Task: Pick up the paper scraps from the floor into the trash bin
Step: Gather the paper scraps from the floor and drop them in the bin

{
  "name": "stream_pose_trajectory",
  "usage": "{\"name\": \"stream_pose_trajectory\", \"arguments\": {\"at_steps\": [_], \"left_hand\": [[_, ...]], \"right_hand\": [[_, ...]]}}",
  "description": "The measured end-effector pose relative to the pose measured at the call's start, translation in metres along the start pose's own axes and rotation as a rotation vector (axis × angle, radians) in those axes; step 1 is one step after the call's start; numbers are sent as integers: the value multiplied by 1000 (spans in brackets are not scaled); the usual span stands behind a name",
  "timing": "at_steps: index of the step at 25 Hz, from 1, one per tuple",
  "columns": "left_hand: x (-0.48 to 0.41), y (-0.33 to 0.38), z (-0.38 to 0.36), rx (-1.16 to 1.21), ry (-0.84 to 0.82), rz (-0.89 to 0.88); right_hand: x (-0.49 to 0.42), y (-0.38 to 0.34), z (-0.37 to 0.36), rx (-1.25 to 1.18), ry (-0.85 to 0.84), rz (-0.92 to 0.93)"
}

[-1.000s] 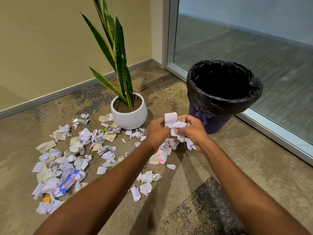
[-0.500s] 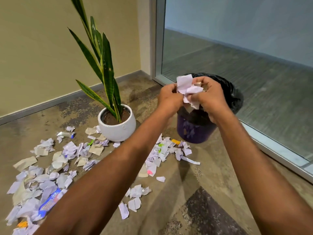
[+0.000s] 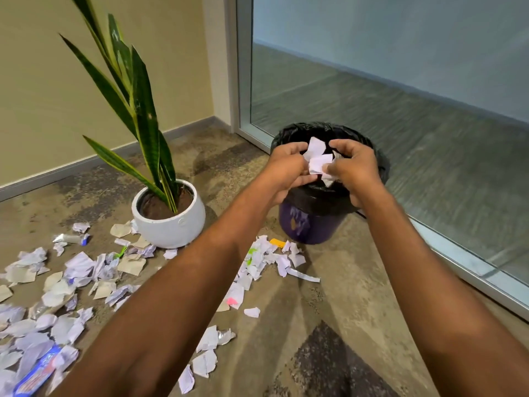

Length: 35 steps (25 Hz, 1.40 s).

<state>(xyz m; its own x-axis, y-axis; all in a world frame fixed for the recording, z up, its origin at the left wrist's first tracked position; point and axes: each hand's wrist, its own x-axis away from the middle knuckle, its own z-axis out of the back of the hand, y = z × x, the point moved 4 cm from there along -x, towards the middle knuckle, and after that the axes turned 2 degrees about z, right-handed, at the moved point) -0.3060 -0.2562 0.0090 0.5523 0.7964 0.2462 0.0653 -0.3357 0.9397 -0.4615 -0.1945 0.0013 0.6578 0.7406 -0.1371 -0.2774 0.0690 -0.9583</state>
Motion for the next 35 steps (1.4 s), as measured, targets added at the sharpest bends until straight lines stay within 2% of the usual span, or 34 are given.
{"name": "stream_pose_trajectory", "arguments": {"at_steps": [7, 11, 13, 16, 19, 24, 27, 29, 32, 35], "left_hand": [[-1, 7, 31, -18, 53, -51], [5, 8, 56, 42, 108, -60], [10, -1, 66, 14, 131, -35], [15, -28, 84, -177, 128, 83], [19, -68, 107, -498, 81, 199], [21, -144, 147, -998, 32, 277], [22, -179, 166, -1370, -65, 293], [29, -198, 171, -1533, -167, 336], [50, -215, 177, -1713, -285, 369], [67, -223, 189, -1861, -308, 312]], "right_hand": [[8, -5, 2, 43, 218, 34], [23, -13, -2, -10, 243, 75], [42, -14, -11, -153, 165, 92], [80, -1, -41, -294, -139, 16], [103, 42, -70, -116, -374, -88], [107, 147, -76, 497, -444, -123], [114, 190, -72, 704, -548, -177], [121, 207, -70, 804, -647, -223], [129, 213, -78, 987, -718, -112], [134, 212, -90, 1040, -714, -46]]}}
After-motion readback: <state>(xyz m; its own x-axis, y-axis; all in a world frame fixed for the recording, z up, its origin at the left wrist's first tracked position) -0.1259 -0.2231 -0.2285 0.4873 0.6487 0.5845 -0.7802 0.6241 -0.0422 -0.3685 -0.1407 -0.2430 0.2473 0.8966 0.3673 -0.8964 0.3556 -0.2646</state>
